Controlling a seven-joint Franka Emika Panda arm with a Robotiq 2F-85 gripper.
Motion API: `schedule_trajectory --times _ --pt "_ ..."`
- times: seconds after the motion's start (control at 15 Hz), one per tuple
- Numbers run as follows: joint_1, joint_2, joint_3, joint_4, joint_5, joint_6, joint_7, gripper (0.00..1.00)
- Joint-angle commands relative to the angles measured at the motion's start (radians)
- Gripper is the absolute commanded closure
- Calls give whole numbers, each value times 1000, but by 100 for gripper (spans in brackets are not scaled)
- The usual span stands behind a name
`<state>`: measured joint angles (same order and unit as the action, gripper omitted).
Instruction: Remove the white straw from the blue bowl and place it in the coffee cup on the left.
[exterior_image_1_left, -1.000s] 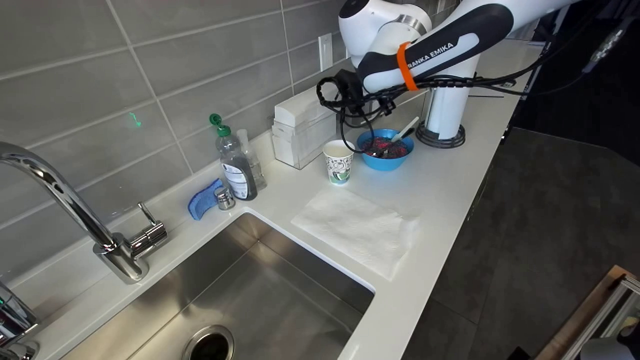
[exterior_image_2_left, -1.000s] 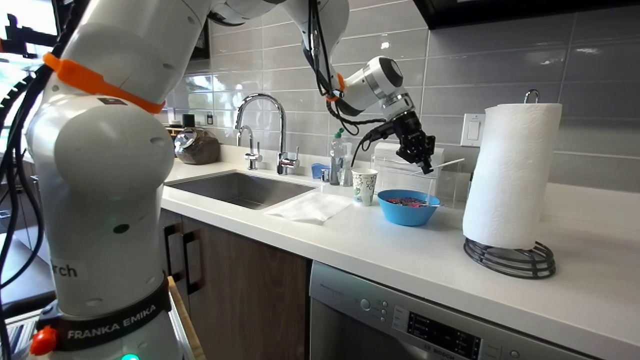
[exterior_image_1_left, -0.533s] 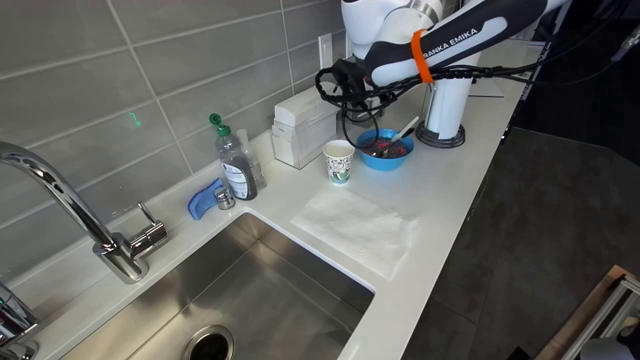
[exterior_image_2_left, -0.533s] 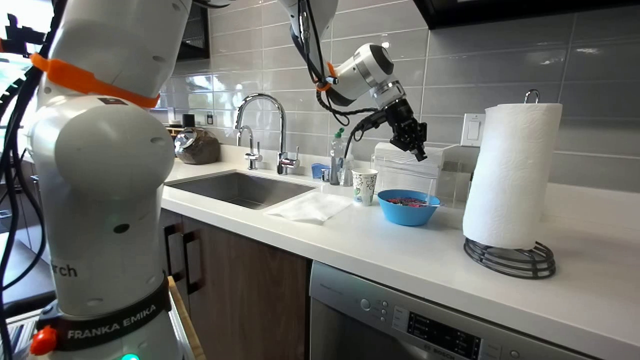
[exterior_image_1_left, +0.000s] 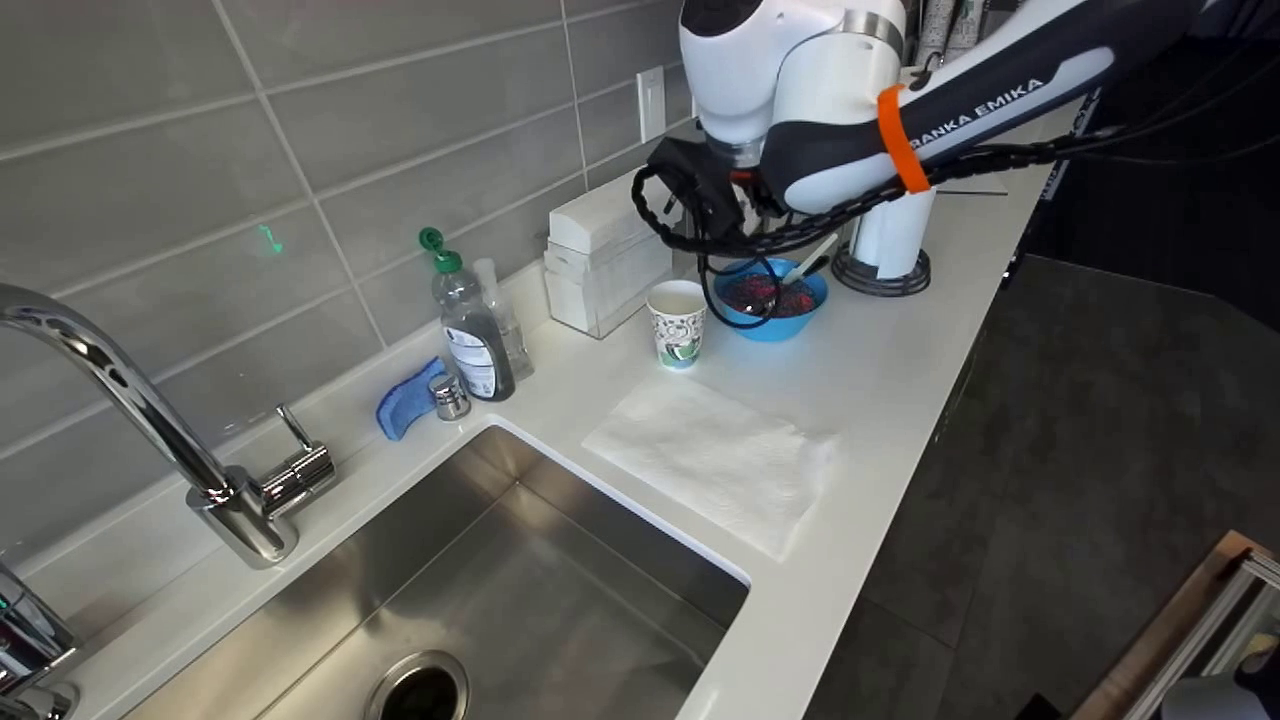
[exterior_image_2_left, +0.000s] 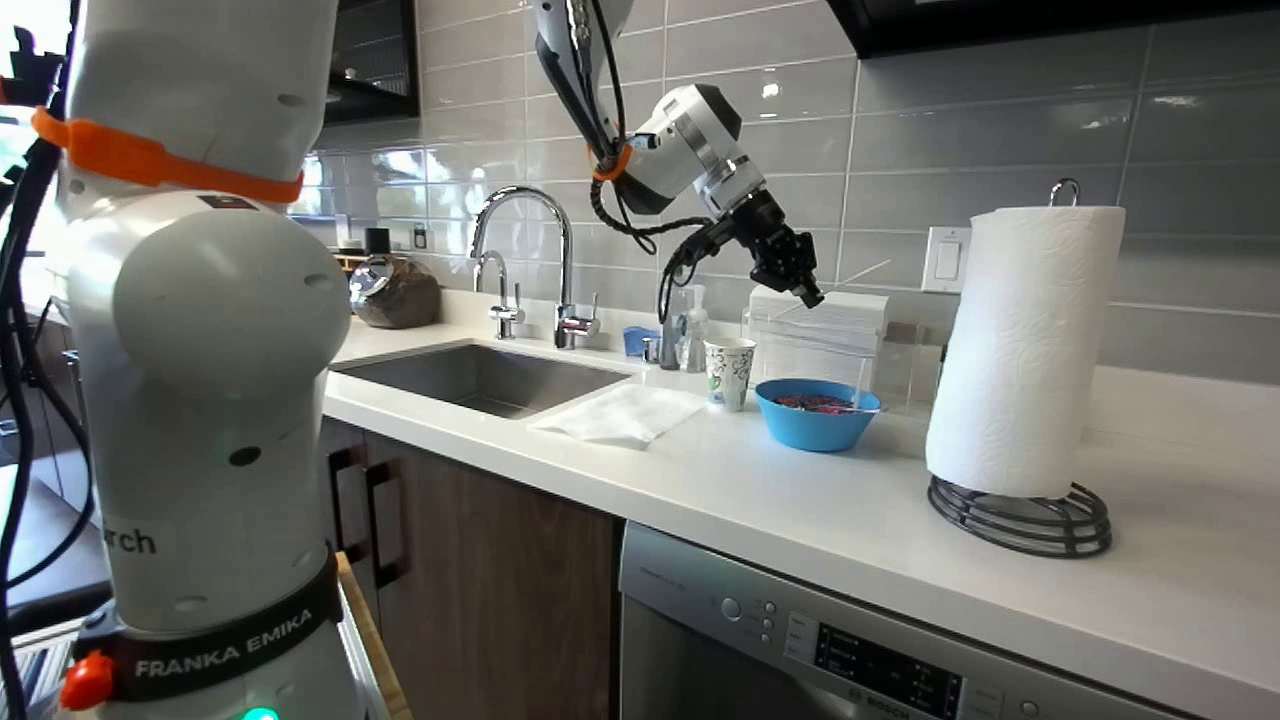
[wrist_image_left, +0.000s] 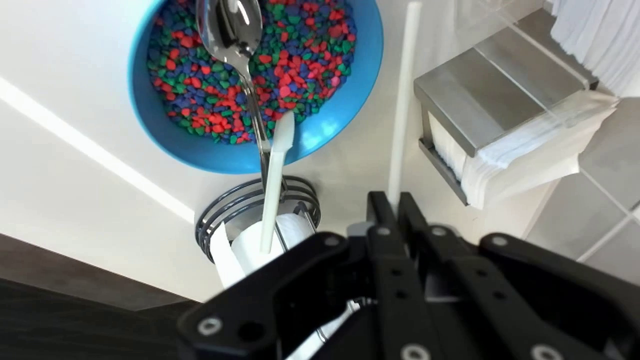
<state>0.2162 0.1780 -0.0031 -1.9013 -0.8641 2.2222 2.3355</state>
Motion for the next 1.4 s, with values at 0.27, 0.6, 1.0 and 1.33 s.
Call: schedule_trajectory --times 0.27,0.6,1.0,1.33 --pt "5 -104 95 -176 -244 80 196 98" --pt "5 -126 141 -244 -411 52 323 98" --pt "4 -124 178 -218 -501 21 389 98" --pt "23 -103 202 -235 -640 -50 515 98"
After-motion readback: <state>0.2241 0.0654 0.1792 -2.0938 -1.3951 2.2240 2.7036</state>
